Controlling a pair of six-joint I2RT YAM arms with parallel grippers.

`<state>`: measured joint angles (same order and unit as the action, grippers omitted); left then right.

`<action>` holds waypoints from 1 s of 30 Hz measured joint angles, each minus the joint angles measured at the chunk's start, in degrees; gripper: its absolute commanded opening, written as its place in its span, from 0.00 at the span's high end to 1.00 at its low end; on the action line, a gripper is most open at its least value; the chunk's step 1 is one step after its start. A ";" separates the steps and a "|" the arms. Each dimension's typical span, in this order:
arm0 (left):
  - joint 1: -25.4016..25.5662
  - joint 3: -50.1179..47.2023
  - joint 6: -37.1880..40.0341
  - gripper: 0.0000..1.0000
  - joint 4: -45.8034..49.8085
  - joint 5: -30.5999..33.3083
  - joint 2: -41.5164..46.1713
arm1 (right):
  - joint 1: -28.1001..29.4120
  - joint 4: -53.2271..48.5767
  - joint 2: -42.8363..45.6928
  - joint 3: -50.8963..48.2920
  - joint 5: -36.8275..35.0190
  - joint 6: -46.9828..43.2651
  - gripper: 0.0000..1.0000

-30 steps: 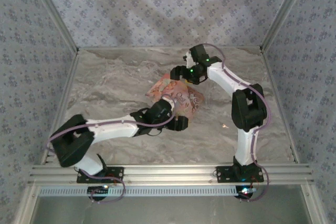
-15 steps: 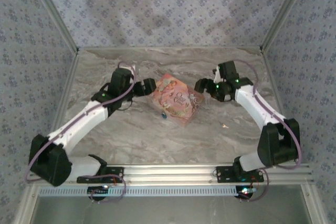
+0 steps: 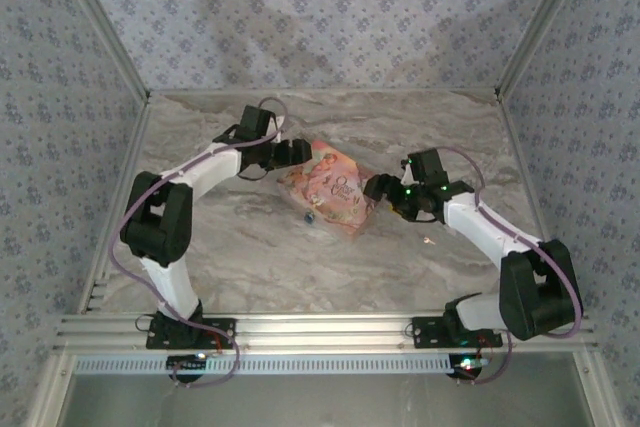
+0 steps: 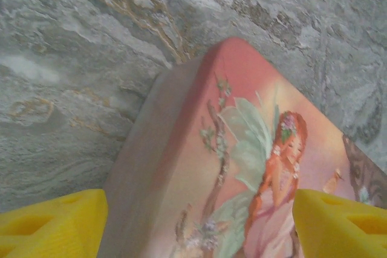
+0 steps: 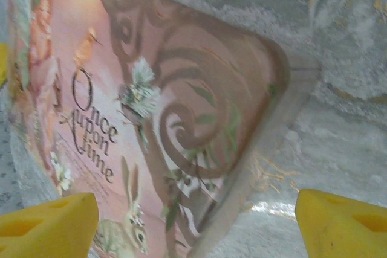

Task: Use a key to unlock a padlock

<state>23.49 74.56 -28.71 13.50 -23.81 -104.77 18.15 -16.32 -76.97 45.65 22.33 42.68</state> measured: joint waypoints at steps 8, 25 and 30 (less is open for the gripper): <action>2.56 -8.94 -1.46 0.20 -5.25 0.87 6.14 | -0.52 1.14 -8.68 6.25 0.92 0.44 0.16; 9.03 -27.98 -9.55 0.17 -13.68 11.32 21.53 | -0.85 -1.22 -22.56 22.08 -1.14 -4.17 0.17; 9.11 -27.87 -9.22 0.17 -13.09 11.89 21.81 | -0.81 -2.64 -21.51 21.31 -1.38 -5.03 0.16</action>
<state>32.60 46.70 -37.93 0.40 -11.92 -82.96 17.34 -18.96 -98.48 66.96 20.95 37.65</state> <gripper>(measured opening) 0.830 0.835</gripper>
